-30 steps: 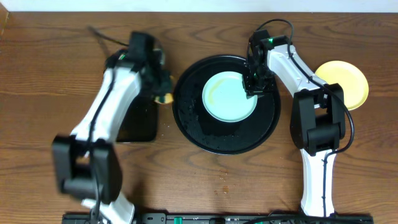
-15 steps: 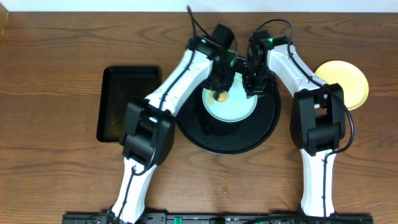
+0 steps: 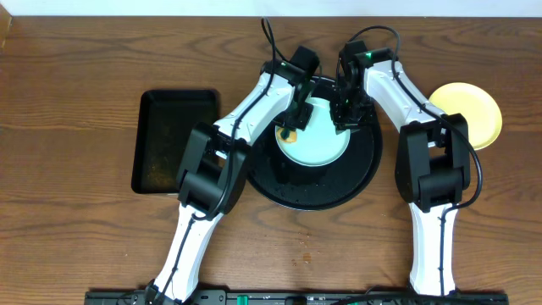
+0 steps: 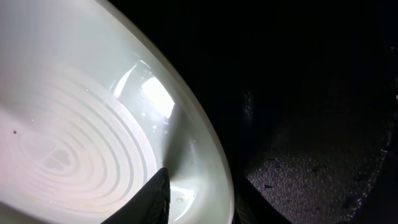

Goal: Clean dirty plates on tray and stack at the side
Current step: 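Scrub the light-blue plate with the sponge while the right gripper holds it, then withdraw the left gripper with the sponge to the black tray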

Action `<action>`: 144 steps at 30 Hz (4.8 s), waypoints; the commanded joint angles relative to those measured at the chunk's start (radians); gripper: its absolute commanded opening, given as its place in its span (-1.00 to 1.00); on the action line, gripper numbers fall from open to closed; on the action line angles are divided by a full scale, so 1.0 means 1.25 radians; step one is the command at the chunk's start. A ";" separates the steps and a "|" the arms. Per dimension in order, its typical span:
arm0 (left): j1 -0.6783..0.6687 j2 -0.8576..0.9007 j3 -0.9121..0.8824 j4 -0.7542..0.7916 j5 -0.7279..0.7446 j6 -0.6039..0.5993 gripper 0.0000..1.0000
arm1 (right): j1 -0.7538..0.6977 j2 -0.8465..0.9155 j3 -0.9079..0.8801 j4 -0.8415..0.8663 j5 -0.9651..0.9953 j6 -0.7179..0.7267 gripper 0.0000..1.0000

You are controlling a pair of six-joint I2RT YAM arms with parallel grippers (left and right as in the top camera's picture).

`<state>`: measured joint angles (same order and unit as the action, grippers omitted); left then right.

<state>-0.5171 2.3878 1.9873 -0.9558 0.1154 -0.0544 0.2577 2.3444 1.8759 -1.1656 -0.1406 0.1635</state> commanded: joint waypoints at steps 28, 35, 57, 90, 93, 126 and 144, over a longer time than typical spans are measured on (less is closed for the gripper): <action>0.015 -0.053 -0.027 0.023 0.258 -0.057 -0.85 | 0.010 0.034 -0.022 0.012 0.007 -0.012 -0.41; 0.001 -0.053 -0.069 0.064 0.258 -0.066 -0.85 | 0.010 0.034 -0.022 0.012 0.007 -0.012 -0.41; 0.010 -0.053 -0.100 0.088 0.092 -0.065 -0.85 | 0.010 0.034 -0.022 0.011 0.007 -0.012 -0.41; 0.266 -0.341 -0.168 -0.191 -0.071 -0.072 -0.78 | 0.030 0.034 -0.054 0.074 0.001 -0.012 -0.45; 0.305 -0.341 -0.201 -0.192 -0.072 -0.072 -0.78 | 0.036 0.034 -0.054 0.080 0.001 -0.012 -0.50; 0.355 -0.341 -0.386 -0.057 -0.072 -0.071 -0.70 | 0.156 -0.216 -0.047 0.068 0.356 0.011 -0.98; 0.355 -0.341 -0.386 -0.054 -0.072 -0.071 -0.66 | 0.418 -0.236 -0.047 0.040 0.939 0.185 -0.98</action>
<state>-0.0757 1.9583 1.5066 -1.0210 0.0376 -0.1349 0.7574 2.0544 1.8114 -1.1160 0.9039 0.3164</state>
